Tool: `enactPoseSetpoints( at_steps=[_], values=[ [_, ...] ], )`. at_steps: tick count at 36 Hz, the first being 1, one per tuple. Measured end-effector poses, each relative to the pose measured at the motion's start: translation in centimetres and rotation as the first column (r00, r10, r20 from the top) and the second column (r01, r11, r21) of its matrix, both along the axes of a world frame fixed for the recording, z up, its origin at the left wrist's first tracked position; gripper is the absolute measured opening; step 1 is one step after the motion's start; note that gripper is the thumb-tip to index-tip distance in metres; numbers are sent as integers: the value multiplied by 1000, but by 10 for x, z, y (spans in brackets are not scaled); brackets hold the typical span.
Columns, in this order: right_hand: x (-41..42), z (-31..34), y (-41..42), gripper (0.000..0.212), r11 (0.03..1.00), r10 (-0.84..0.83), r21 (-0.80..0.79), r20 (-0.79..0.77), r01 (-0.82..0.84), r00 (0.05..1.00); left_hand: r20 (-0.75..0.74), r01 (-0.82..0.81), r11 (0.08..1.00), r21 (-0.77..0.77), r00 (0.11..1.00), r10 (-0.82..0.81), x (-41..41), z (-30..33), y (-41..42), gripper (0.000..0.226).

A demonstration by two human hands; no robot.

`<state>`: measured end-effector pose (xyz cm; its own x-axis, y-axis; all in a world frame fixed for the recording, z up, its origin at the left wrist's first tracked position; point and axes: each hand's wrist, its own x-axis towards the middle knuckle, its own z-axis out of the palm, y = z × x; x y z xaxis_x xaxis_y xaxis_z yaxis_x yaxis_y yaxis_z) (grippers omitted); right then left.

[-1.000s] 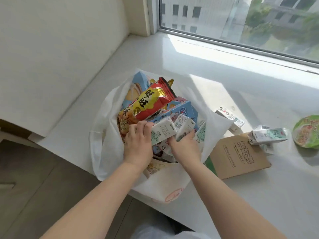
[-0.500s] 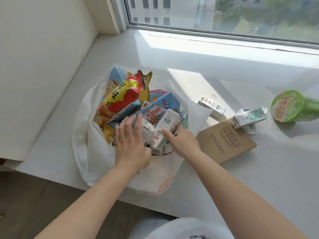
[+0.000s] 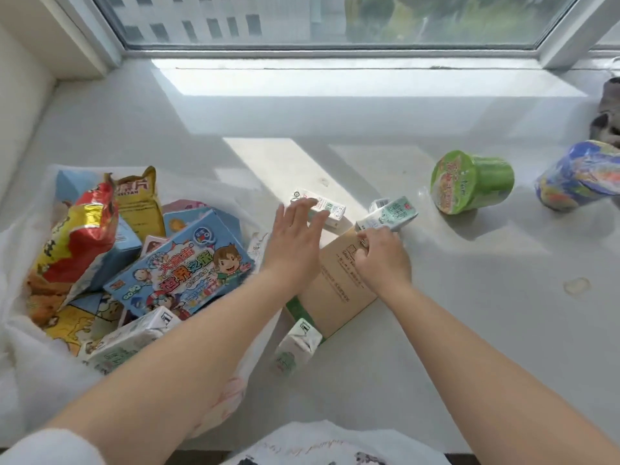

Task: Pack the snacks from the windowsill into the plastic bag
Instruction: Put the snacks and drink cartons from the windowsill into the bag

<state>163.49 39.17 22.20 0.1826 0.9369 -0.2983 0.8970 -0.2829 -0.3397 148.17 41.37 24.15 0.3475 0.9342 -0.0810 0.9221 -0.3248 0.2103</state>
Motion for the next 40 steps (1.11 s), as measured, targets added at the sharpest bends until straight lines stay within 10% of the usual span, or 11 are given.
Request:
enactPoseSetpoints(
  at_steps=[13, 25, 40],
  values=[
    [77, -47, 64, 66, 941, 333, -171, 303, -293, 893, -306, -36, 969, -246, 951, -43, 23, -70, 84, 72],
    [81, -63, 68, 73, 994, 13, -110, 108, -1, 994, -434, -28, 983, -181, 899, -54, 31, -103, 123, 50],
    [71, -55, 59, 64, 954, -255, -156, 36, 257, 966, -77, -352, 750, -560, 923, 376, 35, -100, 86, 38]
  ],
)
